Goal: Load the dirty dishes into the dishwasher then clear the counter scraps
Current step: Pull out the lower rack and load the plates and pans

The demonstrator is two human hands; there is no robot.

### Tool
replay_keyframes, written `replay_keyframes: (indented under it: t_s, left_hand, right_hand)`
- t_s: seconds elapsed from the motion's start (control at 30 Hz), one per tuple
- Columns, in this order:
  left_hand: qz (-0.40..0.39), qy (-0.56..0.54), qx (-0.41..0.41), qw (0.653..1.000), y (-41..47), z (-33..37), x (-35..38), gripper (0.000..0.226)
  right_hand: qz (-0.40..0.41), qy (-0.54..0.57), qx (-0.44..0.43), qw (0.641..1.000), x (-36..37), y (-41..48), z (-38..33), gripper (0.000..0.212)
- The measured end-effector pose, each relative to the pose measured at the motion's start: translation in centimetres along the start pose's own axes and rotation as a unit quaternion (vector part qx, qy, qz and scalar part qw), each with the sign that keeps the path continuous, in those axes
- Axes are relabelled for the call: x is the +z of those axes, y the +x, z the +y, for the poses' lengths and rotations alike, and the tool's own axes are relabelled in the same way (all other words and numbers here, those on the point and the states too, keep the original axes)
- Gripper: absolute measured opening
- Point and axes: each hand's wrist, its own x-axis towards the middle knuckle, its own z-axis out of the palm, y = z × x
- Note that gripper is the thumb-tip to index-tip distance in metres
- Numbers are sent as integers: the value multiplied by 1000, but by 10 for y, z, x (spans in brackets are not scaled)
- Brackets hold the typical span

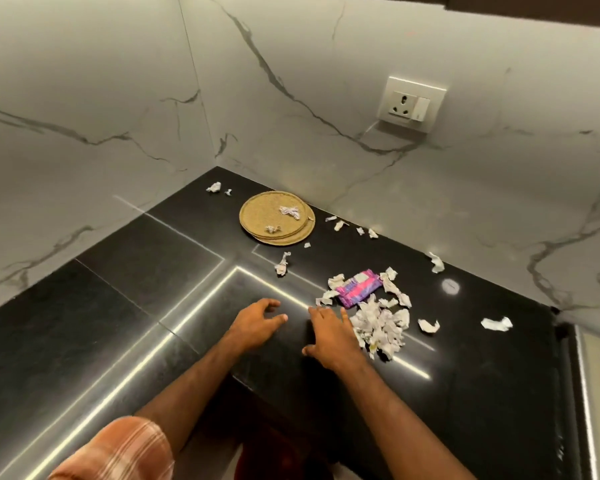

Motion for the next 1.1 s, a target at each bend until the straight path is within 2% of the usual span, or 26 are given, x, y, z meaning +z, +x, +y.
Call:
replay_keyframes:
  t_s: [0.1, 0.2, 0.37, 0.5, 0.67, 0.8, 0.97, 1.1]
  left_hand:
    - [23, 20, -27, 999, 37, 10, -9, 46]
    - [30, 58, -36, 997, 76, 15, -15, 48]
    - [45, 154, -38, 986, 135, 29, -28, 56]
    - [22, 268, -42, 962, 183, 35, -38, 58]
    - [1, 363, -42, 931, 219, 48, -42, 74]
    - [12, 449, -34, 893, 227, 57, -35, 56]
    - [29, 548, 57, 834, 218, 58, -24, 42]
    - [57, 532, 117, 837, 201, 62, -19, 33]
  right_hand:
    - [-66, -154, -10, 986, -11, 35, 4, 132]
    - [-125, -205, -17, 971, -19, 56, 8, 147]
    - [-154, -234, -34, 959, -24, 64, 6, 146]
    - [-156, -247, -49, 955, -21, 68, 10, 145]
    - [-164, -216, -50, 961, -16, 70, 13, 145]
    - [-167, -232, -68, 956, -15, 72, 13, 146]
    - [-167, -225, -87, 956, -16, 72, 15, 144]
    - [-157, -167, -74, 970, -17, 67, 23, 142]
